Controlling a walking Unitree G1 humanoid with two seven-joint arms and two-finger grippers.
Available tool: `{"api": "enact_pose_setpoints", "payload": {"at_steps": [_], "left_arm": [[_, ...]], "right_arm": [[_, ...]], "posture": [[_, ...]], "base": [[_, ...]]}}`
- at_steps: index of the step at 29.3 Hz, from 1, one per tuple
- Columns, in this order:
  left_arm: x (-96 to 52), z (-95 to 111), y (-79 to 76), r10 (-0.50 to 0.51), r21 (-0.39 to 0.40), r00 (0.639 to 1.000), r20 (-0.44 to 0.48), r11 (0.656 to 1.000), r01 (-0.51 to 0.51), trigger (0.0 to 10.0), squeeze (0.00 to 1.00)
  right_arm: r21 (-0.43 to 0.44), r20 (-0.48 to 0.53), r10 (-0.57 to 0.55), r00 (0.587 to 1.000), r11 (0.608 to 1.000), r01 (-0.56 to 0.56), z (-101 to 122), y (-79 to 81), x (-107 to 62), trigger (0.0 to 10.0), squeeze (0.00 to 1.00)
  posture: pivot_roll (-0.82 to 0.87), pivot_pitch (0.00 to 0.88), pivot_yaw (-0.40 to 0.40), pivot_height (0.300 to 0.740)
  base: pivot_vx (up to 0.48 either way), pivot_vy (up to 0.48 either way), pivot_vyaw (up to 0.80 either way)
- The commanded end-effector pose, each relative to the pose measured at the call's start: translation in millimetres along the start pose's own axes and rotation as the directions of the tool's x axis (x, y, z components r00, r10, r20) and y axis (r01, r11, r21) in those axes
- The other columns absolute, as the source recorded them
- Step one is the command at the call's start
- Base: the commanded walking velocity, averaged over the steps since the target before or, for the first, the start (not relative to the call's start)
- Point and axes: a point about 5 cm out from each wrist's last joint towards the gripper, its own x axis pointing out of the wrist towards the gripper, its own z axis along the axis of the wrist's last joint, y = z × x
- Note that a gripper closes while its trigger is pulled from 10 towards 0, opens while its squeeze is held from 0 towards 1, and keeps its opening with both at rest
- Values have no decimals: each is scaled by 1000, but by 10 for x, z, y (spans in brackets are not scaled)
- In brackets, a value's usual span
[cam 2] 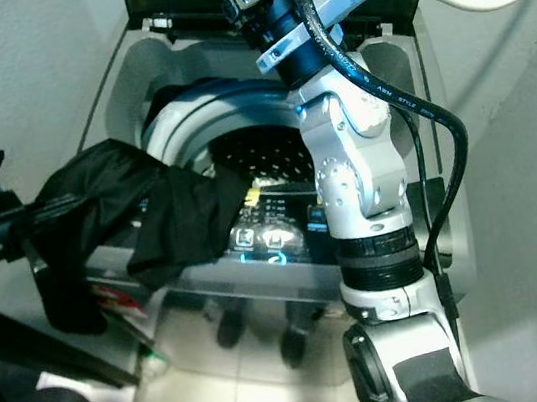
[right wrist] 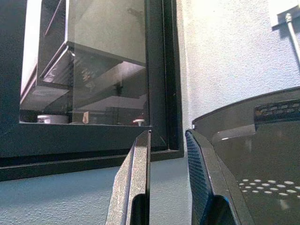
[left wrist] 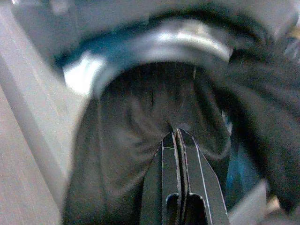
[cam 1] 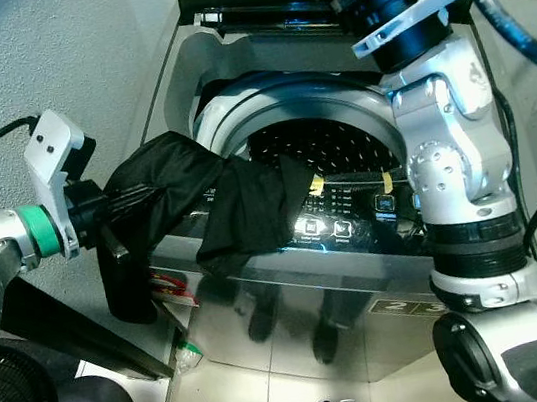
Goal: Clothes washing
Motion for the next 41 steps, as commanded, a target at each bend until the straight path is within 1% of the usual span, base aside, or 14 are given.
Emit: {"api": "enact_pose_setpoints", "payload": {"at_steps": [1,2,3,6,9,13,15,21,27,28,29,30,35,41], "left_arm": [[33,186,-20,-23,79,996,82,997,16,8863,0],[65,274,-36,-43,114,992,115,993,30,8863,0],[124,418,-52,-71,147,983,171,988,46,10000,0],[266,722,-88,-140,225,953,269,971,79,10000,0],[298,783,-98,-157,246,946,284,966,86,10000,0],[544,1043,-73,-198,332,919,342,940,79,10000,0],[869,1302,-60,-189,473,911,367,881,-8,10000,0],[1205,1570,-108,-110,605,882,459,766,-219,10000,0],[1289,1540,-145,-130,605,887,442,774,-188,10000,0],[1364,1416,-165,-156,567,909,386,818,-100,10000,0],[1364,1416,-165,-156,567,909,386,818,-100,10000,0],[1407,1248,-207,-206,513,924,323,858,12,10000,1000],[1415,1132,-238,-255,449,920,298,888,100,10000,1000],[1223,1169,-225,-378,332,828,415,910,249,10000,1000]], "right_arm": [[-8,5,11,1000,1000,-11,17,10,23,10000,0],[-8,6,12,1000,1000,-12,18,11,25,10000,0],[-7,7,14,1000,1000,-14,19,15,31,10000,0],[-6,10,18,1000,1000,-18,21,24,43,10000,0],[-5,10,19,1000,1000,-19,21,25,45,10000,0],[-6,10,22,1000,1000,-22,22,31,48,10000,0],[-8,11,26,1000,1000,-26,29,40,48,10000,0],[-16,13,22,1000,1000,-22,44,43,37,10000,0],[-19,13,19,1000,1000,-19,48,43,32,10000,0],[-20,12,17,1000,1000,-17,48,44,28,10000,0],[-20,12,17,1000,1000,-17,48,44,28,10000,0],[-19,11,17,1000,1000,-17,45,46,28,10000,0],[-17,10,17,1000,1000,-17,41,48,31,10000,0],[-9,9,14,1000,1000,-14,21,48,34,10000,0]], "posture": [[141,115,39,740],[141,115,39,740],[141,115,39,740],[137,110,36,740],[137,110,36,740],[127,104,33,740],[119,102,35,740],[98,101,49,740],[97,102,50,740],[97,102,50,740],[97,102,50,740],[101,109,48,740],[110,117,45,740],[124,120,48,740]], "base": [[0,0,0],[0,0,0],[0,0,0],[0,0,0],[0,0,0],[0,0,0],[0,0,0],[0,0,0],[0,0,0],[0,0,0],[0,0,0],[0,0,0],[0,0,0],[0,0,0]]}}
